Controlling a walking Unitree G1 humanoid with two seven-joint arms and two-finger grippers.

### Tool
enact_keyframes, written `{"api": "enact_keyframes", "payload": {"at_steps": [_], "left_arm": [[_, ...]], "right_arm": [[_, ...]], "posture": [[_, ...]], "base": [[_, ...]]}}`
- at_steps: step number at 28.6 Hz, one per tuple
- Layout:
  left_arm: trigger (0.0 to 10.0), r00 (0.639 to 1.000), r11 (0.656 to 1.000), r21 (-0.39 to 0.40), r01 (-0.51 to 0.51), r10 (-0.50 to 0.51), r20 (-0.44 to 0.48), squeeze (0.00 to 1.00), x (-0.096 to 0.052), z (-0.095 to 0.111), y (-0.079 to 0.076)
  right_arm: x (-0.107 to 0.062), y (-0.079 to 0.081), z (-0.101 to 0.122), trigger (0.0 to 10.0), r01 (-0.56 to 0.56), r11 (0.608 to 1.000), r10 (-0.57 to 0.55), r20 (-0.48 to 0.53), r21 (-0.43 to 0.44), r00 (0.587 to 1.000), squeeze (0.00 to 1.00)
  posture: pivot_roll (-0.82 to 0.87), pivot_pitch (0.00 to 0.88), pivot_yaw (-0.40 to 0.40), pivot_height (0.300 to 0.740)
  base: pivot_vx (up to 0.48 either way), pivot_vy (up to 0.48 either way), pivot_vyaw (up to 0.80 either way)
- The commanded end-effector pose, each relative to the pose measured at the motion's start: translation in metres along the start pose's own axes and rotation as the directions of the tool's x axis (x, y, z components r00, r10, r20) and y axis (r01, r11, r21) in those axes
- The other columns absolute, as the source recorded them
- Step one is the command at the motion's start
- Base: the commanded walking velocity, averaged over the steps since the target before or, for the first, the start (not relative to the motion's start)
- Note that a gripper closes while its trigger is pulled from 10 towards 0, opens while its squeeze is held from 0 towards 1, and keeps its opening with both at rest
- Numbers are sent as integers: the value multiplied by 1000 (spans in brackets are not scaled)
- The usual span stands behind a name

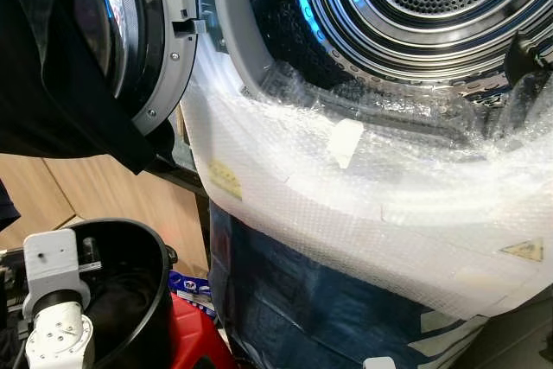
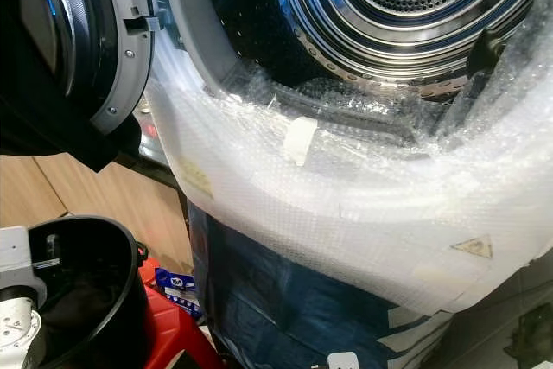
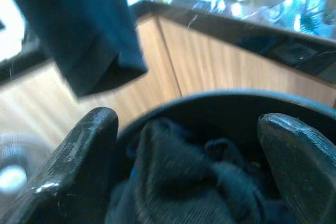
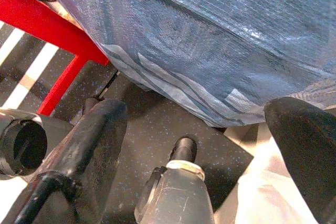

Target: Clothes washing

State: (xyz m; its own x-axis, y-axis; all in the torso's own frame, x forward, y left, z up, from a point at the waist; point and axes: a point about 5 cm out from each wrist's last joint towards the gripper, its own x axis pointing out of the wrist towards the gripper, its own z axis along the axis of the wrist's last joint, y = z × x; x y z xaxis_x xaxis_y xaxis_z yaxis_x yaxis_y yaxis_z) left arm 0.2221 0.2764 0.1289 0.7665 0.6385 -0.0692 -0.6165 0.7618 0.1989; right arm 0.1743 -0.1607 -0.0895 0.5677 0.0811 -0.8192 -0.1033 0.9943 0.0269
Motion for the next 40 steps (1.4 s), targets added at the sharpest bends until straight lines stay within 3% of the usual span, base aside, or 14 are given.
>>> {"api": "enact_keyframes", "payload": {"at_steps": [1, 21, 22, 24, 25, 27, 28, 29, 40], "left_arm": [[10000, 1000, 999, -21, -24, 23, -17, 0, 2, 0, 4], [10000, 998, 997, -80, -9, 4, -65, 0, 5, -5, -4], [5451, 998, 997, -78, -5, -1, -68, 0, 5, -5, -4], [5333, 997, 997, -77, -2, -4, -71, 0, 5, -6, -5], [4706, 997, 997, -77, -1, -4, -74, 0, 5, -6, -6], [1961, 997, 997, -79, -1, -5, -76, 0, 5, -7, -7], [1961, 997, 997, -79, -1, -5, -76, 0, 5, -7, -7], [0, 997, 997, -80, 5, -11, -75, 0, 5, -7, -8], [0, 996, 996, -84, 35, -42, -75, 0, 8, -6, -16]], "right_arm": [[0, 1, 1, 10000, 0, 1000, 0, -3, 10, 1000, 0], [0, -1, 0, 10000, 3, 1000, -3, -5, 4, 1000, 0], [0, -1, 0, 10000, 3, 1000, -3, -4, 3, 1000, 0], [0, -1, 1, 10000, 2, 1000, -2, -4, 2, 1000, 0], [0, 0, 1, 10000, 0, 1000, 0, -4, -5, 1000, 0], [1, 0, 2, 10000, -1, 1000, 1, -1, -7, 1000, 0], [1, 0, 2, 10000, -1, 1000, 1, -1, -7, 1000, 0], [1, 0, 2, 10000, -2, 1000, 2, 0, -6, 1000, 0], [0, 0, 1, 10000, -3, 1000, 3, -6, -19, 1000, 0]], "posture": [[165, 8, 10, 740], [159, 21, 4, 740], [160, 21, 4, 740], [159, 21, 5, 740], [155, 21, 7, 740], [155, 21, 7, 740], [155, 21, 7, 740], [155, 19, 9, 740], [149, 5, 8, 740]], "base": [[0, 0, 0], [0, 0, 0], [0, 0, 0], [0, 0, 0], [0, 0, 0], [0, 0, 0], [0, 0, 0], [0, 0, 0], [0, 0, 0]]}}
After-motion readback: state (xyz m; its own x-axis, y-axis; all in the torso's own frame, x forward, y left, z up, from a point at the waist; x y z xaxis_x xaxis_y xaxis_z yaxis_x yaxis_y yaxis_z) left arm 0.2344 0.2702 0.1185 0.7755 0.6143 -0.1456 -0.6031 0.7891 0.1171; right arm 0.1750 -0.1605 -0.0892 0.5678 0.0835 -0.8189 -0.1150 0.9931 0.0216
